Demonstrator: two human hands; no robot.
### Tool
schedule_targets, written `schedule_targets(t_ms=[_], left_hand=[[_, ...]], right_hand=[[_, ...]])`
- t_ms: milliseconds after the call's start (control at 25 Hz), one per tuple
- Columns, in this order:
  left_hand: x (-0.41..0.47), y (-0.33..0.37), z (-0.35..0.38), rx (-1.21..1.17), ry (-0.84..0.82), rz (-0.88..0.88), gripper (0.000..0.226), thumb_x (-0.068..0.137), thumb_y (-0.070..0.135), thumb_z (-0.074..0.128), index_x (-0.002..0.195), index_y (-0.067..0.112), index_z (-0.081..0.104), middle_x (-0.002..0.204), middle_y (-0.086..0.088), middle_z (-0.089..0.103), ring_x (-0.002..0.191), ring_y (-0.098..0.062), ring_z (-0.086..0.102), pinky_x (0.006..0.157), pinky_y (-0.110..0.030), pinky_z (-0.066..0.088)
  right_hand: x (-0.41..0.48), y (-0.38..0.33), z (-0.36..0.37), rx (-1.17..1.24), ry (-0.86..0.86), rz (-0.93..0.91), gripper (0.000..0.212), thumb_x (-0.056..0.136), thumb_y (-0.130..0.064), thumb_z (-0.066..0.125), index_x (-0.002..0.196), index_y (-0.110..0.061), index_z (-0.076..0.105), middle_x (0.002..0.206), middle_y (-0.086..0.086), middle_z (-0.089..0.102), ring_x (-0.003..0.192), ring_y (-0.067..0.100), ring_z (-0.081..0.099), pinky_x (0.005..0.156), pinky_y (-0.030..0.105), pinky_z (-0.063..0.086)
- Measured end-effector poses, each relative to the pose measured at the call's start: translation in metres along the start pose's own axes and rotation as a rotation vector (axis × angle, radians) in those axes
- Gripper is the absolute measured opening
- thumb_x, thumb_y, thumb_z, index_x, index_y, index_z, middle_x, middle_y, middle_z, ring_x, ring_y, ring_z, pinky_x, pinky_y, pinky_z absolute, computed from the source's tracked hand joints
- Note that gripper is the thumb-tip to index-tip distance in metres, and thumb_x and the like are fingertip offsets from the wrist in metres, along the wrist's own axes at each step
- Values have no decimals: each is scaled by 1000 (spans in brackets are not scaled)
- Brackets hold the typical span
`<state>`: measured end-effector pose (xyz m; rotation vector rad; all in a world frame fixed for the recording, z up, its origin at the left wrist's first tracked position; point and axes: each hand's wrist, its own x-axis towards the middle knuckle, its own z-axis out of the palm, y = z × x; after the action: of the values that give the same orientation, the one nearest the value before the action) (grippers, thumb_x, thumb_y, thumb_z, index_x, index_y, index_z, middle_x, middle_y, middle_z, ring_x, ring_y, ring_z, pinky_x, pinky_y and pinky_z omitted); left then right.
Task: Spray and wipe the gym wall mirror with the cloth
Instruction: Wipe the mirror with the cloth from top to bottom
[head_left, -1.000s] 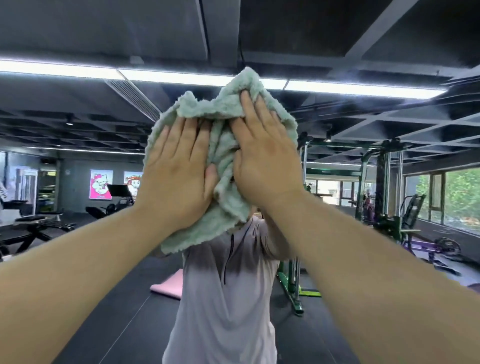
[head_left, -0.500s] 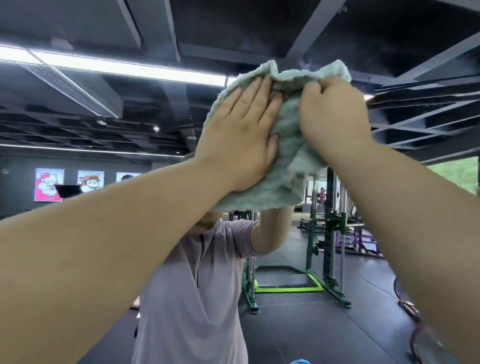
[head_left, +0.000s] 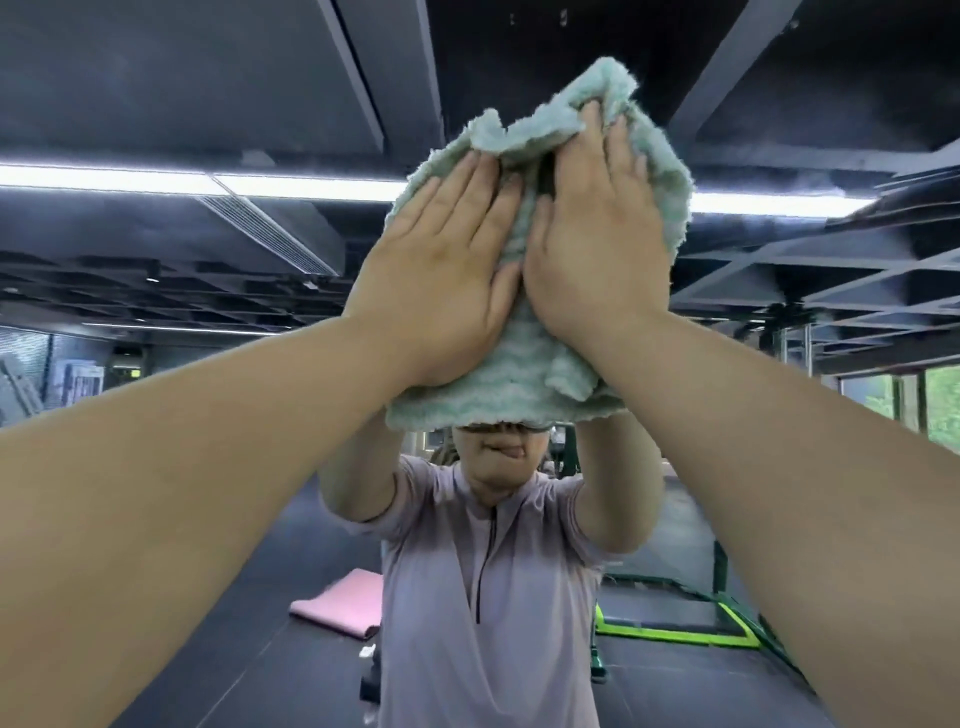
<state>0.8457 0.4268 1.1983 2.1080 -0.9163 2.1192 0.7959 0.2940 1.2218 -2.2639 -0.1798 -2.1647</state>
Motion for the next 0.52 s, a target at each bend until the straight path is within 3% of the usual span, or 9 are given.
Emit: schedule_targets(t_ms=[240, 360, 520], left_hand=[[-70, -135, -21, 26, -27, -148, 70, 95, 43, 16, 151, 0, 21, 157, -22, 20, 147, -32, 14, 121, -40, 6], [-123, -185, -29, 34, -51, -199, 68, 97, 42, 18, 149, -2, 24, 155, -26, 22, 146, -35, 17, 121, -42, 8], [-184, -187, -29, -2, -54, -247, 63, 98, 36, 24, 146, -4, 30, 151, -28, 29, 142, -39, 24, 119, -42, 8]], right_hand=[[8, -134, 55, -48, -170, -299, 55, 102, -30, 27, 155, -16, 16, 163, 3, 5, 150, 21, 1, 120, 33, -2], [-16, -198, 83, -52, -187, -313, 53, 104, -33, 24, 154, -17, 20, 163, 2, 5, 150, 19, 0, 121, 34, -1], [-66, -232, 98, -43, -167, -266, 54, 100, -34, 33, 150, -15, 32, 162, 2, 15, 149, 18, 7, 121, 34, 2]])
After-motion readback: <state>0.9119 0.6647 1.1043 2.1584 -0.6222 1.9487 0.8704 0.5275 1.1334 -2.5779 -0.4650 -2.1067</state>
